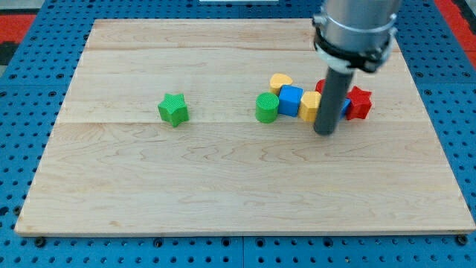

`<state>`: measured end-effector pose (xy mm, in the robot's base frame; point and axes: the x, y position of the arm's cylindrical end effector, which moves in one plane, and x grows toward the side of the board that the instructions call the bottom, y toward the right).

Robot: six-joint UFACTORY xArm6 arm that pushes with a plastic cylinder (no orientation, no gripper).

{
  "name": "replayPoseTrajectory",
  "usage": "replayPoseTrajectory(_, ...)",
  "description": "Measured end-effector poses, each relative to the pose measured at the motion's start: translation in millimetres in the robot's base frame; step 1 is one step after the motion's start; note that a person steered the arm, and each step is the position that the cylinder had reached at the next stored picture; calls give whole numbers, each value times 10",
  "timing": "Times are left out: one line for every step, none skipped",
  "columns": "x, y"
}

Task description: Push the green star and yellow hexagon into the group of blocks

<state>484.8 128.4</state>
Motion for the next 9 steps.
replayPoseTrajectory(190,-1123)
replayPoseTrajectory(1,-2735)
replayPoseTrajectory(-414,-3282)
replayPoseTrajectory(-408,-2110)
replayPoseTrajectory(-458,-962)
replayPoseTrajectory(-120,-1445)
replayPoseTrajectory(-356,-2415)
replayPoseTrajectory(-745,-2809)
replayPoseTrajectory(-912,-2156)
